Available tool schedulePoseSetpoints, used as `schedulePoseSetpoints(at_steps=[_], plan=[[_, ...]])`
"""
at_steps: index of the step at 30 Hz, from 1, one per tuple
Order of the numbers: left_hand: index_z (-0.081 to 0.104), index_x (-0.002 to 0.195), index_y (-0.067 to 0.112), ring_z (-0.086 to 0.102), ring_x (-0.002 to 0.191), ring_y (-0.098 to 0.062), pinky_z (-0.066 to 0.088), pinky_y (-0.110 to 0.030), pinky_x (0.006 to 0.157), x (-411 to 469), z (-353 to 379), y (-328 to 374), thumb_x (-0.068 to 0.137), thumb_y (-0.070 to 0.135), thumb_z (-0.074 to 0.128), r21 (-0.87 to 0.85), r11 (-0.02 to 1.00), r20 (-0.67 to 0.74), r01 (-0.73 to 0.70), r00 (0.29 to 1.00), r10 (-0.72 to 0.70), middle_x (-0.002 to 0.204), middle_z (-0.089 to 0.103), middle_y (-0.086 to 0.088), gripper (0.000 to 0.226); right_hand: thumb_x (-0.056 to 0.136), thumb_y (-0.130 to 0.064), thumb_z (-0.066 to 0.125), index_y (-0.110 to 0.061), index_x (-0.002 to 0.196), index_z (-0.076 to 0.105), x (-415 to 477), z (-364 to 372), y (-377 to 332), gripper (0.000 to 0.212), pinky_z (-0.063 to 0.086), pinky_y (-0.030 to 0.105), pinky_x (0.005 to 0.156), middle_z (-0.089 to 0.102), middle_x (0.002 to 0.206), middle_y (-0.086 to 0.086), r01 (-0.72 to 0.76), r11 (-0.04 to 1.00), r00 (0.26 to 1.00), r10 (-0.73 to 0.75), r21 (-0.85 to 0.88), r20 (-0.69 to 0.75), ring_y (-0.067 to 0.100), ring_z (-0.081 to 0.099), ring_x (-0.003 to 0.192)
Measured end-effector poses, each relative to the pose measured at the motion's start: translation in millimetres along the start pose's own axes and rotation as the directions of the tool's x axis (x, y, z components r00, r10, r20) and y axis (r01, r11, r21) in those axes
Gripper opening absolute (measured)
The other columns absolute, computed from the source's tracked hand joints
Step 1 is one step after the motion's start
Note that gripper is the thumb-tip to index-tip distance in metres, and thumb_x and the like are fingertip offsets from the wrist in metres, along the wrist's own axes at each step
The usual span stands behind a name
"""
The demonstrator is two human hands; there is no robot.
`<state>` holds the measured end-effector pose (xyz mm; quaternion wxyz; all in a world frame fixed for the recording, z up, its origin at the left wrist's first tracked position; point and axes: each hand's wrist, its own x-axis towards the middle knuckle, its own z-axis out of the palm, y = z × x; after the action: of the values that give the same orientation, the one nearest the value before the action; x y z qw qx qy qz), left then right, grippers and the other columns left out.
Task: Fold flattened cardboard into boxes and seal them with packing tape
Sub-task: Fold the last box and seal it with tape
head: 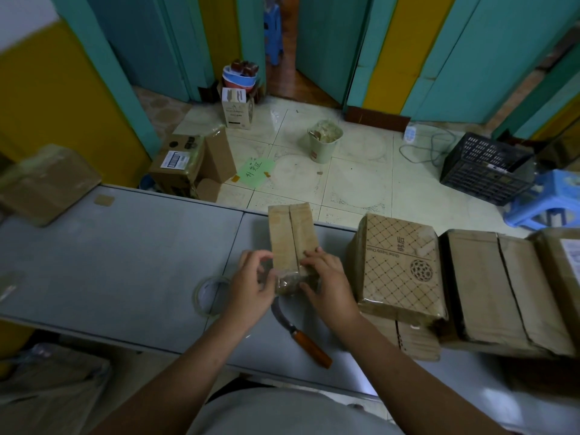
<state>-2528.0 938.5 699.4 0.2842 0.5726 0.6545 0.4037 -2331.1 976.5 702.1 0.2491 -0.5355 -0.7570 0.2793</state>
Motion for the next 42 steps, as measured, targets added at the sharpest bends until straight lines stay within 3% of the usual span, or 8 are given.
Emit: schedulePoseSetpoints(at_steps=[6,10,18,22,25,30,35,42], plan=[[0.068,0.101,0.031,0.046,0.105,0.001,0.038,-0.014,0.087,20,-2,10,0.092,0.038,0.074,0.205,0.935,0.289,-0.289,0.931,0.225,0.107,0.052,0.023,0.013,0.08,-0.025,0.088,-0.016,0.143,0.061,-2,-5,0,0.069,0.028,0.039,0.126,0.049,0.153,0.001,0.043,0.999,0.994,-0.042,-0.003,0.102,0.018,0.03,0.15],[0.07,0.104,0.027,0.046,0.106,-0.001,0.039,-0.014,0.09,24,-1,2,0.09,0.031,0.079,0.205,0.919,0.308,-0.336,0.913,0.266,0.109,0.051,0.018,0.016,0.093,-0.034,0.076,-0.018,0.144,0.061,-1,-9,-4,0.056,0.023,0.033,0.126,0.048,0.156,0.002,0.06,0.998,0.99,-0.058,-0.015,0.127,0.019,0.028,0.152],[0.074,0.1,0.014,0.047,0.107,-0.006,0.042,-0.021,0.091,27,4,-8,0.093,0.021,0.081,0.213,0.851,0.303,-0.48,0.86,0.41,0.106,0.061,0.005,0.012,0.097,-0.008,0.069,-0.014,0.135,0.069,4,-13,-7,0.038,0.046,0.042,0.114,0.058,0.149,0.006,0.154,0.961,0.985,-0.13,-0.231,0.113,0.029,0.044,0.142],[0.076,0.107,0.017,0.05,0.111,-0.002,0.044,-0.017,0.098,21,-4,-20,0.092,0.022,0.081,0.168,0.885,0.262,-0.434,0.885,0.384,0.113,0.056,0.011,0.017,0.095,-0.001,0.069,-0.006,0.132,0.069,-6,-7,-6,0.038,0.032,0.02,0.12,0.052,0.148,0.01,0.043,0.999,0.999,-0.043,-0.029,-0.012,0.018,0.042,0.141],[0.071,0.112,0.02,0.055,0.112,0.001,0.048,-0.013,0.1,15,-12,-28,0.09,0.024,0.082,0.128,0.948,0.2,-0.29,0.944,0.262,0.118,0.051,0.013,0.025,0.094,0.004,0.068,-0.008,0.132,0.068,-12,-4,-2,0.039,0.041,0.021,0.116,0.05,0.144,-0.001,-0.025,0.994,0.996,0.033,0.108,-0.08,0.004,0.046,0.136],[0.056,0.086,0.036,0.065,0.082,-0.003,0.053,-0.015,0.066,14,-20,-33,0.088,0.046,0.078,0.155,0.985,0.165,-0.078,0.985,0.052,0.081,0.064,0.014,0.024,0.092,-0.002,0.074,-0.021,0.128,0.066,-14,3,-5,0.042,0.05,0.017,0.105,0.052,0.132,-0.01,-0.138,0.958,0.983,0.163,0.249,-0.081,-0.008,0.055,0.12],[0.063,0.091,0.034,0.062,0.078,0.007,0.044,-0.007,0.061,10,-24,-39,0.096,0.044,0.071,0.269,0.951,0.222,-0.155,0.97,0.095,0.079,0.062,0.02,0.014,0.091,-0.013,0.078,-0.043,0.113,0.058,-18,5,-7,0.042,0.053,0.007,0.082,0.068,0.105,-0.018,-0.29,0.881,0.941,0.333,0.375,-0.055,-0.009,0.065,0.101],[0.068,0.09,0.025,0.06,0.07,0.005,0.042,-0.01,0.059,8,-30,-36,0.1,0.03,0.072,0.283,0.942,0.237,-0.181,0.965,0.114,0.074,0.06,0.017,0.012,0.095,-0.011,0.074,-0.033,0.096,0.069,-31,11,-1,0.023,0.057,0.017,0.085,0.071,0.099,-0.012,-0.289,0.901,0.932,0.342,0.324,-0.119,-0.004,0.067,0.093]])
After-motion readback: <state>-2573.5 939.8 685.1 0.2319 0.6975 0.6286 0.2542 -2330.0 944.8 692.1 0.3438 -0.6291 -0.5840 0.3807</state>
